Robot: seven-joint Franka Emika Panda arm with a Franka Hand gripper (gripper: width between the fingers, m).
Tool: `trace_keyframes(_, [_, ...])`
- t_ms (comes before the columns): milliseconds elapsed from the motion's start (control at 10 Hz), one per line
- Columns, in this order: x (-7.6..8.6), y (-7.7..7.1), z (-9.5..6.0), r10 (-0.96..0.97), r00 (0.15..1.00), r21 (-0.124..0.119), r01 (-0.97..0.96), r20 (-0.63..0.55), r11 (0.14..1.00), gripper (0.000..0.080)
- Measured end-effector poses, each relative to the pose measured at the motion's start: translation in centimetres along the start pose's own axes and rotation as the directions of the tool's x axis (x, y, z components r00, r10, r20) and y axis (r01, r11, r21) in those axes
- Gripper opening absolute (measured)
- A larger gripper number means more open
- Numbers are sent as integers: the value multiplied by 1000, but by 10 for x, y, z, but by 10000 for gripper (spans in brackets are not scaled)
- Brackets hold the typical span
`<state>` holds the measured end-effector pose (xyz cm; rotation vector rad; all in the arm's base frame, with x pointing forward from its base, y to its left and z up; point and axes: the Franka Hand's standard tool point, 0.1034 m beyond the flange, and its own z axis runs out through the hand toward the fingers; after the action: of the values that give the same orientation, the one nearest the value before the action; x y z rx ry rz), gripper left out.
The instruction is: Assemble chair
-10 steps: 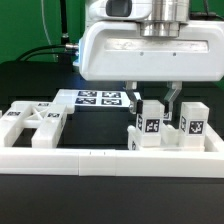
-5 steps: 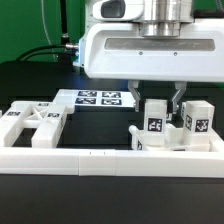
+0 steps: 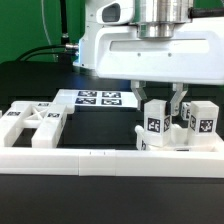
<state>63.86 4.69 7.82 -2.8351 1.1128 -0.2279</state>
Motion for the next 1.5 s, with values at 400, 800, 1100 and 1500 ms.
trace_keyframes(400, [-4, 2, -1, 492, 870, 12, -492, 27, 870, 291])
trace_keyframes(800, [-5, 1, 0, 697, 716, 6, -698, 36, 716, 296])
trace_keyframes(1100, [-9, -3, 2, 598, 801, 3, -598, 39, 801, 490])
trace_keyframes(1500, [-12, -7, 4, 325, 945, 20, -326, 32, 945, 649])
